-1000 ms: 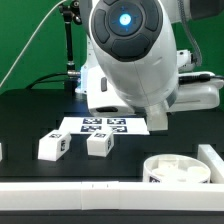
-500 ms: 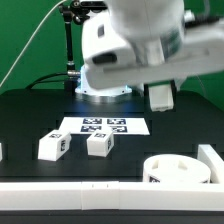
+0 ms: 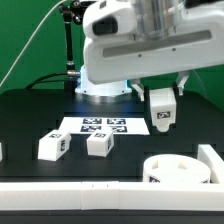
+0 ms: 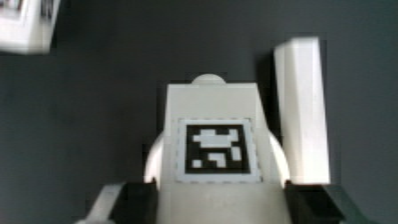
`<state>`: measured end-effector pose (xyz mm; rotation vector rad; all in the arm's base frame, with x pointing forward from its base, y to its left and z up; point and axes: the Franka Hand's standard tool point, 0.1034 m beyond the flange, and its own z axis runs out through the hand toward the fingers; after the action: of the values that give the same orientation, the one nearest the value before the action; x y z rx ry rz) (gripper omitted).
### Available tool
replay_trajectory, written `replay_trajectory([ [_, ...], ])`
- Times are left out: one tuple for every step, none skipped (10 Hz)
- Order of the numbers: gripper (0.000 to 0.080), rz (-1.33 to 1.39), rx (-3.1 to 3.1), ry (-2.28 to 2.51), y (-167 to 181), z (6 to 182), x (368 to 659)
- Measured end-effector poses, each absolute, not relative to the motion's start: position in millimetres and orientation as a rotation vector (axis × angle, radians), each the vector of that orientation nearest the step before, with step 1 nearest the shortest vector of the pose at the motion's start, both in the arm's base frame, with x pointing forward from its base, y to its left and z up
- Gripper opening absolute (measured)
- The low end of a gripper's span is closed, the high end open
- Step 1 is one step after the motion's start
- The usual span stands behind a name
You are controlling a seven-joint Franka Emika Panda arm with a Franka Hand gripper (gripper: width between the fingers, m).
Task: Assemble stool
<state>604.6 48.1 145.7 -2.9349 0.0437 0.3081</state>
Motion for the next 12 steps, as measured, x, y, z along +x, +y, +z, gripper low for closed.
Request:
replay_trajectory([
  [0.0337,0.223,-2.951,0.023,48,157.7,613],
  [0.0337,0.124,-2.961,0.032,47,164.5,624],
  [0.0337,-0.022,-2.975,0.050,45,161.6,629],
  [0.0337,-0.113,-2.983,0.058,44,159.4,627],
  [0.0337,-0.215,-2.992,0.050,43,158.2,632],
  [0.0337,-0.406,-3.004,0.000,49,155.9,641],
  [0.0337,-0.450,-3.010,-0.091,53,150.2,639],
  [0.0337,-0.452,-3.009,-0.111,51,148.1,640],
  [0.0337,-0.448,-3.010,-0.114,48,146.4,640],
  [0.0337,-0.448,-3.010,-0.115,49,146.4,640],
  [0.0337,-0.448,-3.012,-0.129,51,145.4,640],
  [0.0337,-0.461,-3.028,-0.230,66,141.6,638],
])
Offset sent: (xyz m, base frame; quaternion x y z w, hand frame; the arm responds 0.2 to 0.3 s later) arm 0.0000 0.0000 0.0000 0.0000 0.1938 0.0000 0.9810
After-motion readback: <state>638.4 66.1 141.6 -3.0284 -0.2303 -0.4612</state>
